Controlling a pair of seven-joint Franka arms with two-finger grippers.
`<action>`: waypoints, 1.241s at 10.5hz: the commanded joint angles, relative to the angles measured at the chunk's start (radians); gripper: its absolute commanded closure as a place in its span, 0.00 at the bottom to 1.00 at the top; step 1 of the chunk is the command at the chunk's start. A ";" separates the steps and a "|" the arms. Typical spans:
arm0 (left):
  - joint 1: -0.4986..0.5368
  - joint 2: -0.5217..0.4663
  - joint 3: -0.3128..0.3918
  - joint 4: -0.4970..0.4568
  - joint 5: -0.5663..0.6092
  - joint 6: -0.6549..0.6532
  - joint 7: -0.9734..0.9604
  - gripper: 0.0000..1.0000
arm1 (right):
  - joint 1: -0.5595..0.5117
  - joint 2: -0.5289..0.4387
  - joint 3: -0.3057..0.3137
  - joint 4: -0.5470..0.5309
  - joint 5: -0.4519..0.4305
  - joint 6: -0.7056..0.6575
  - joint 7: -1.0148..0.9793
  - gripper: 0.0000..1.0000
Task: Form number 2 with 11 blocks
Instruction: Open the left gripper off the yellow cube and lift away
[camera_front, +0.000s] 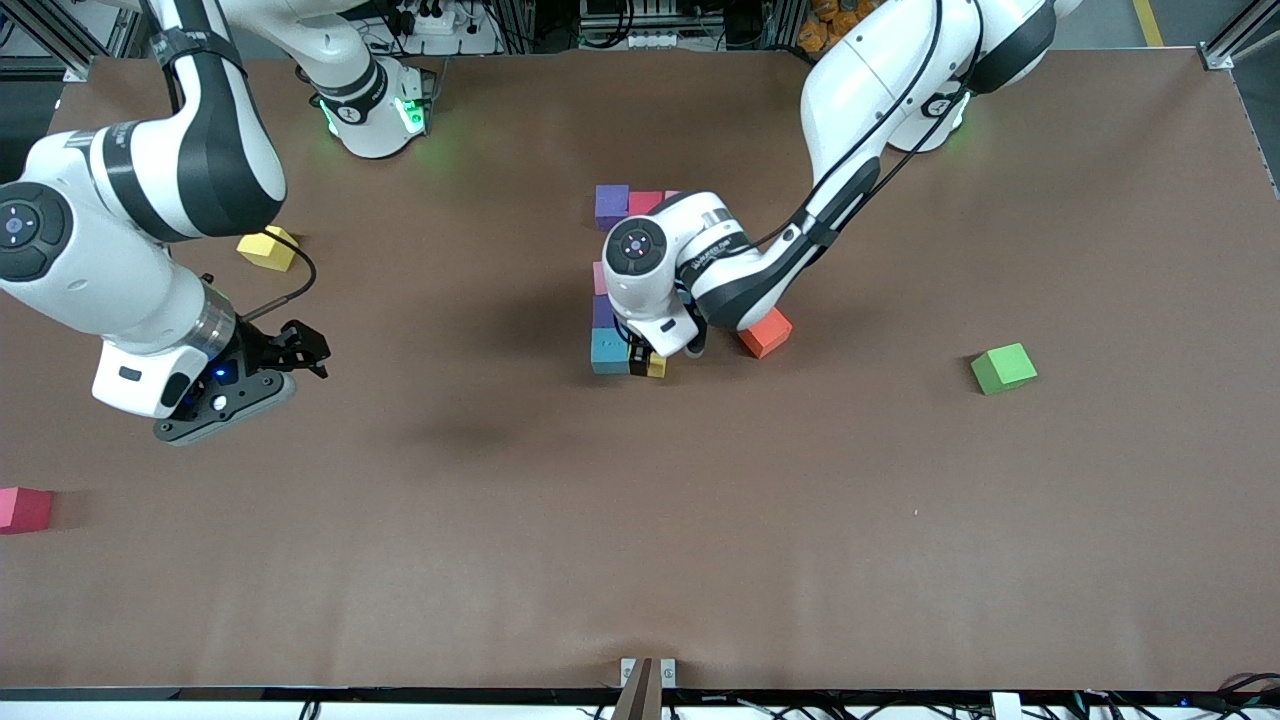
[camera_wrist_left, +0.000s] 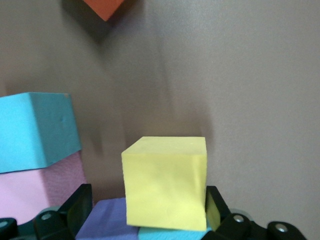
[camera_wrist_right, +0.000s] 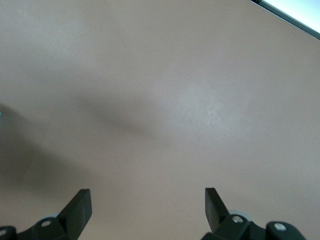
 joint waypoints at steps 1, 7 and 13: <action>0.033 -0.059 -0.021 -0.010 0.015 -0.074 0.039 0.00 | -0.004 -0.015 0.012 -0.004 -0.017 -0.007 0.012 0.00; 0.252 -0.105 -0.156 -0.065 0.017 -0.172 0.189 0.00 | -0.008 -0.017 0.006 0.025 -0.024 -0.009 0.015 0.00; 0.569 -0.285 -0.378 -0.445 0.029 -0.039 0.461 0.00 | -0.025 -0.035 -0.025 0.085 -0.094 -0.108 0.039 0.00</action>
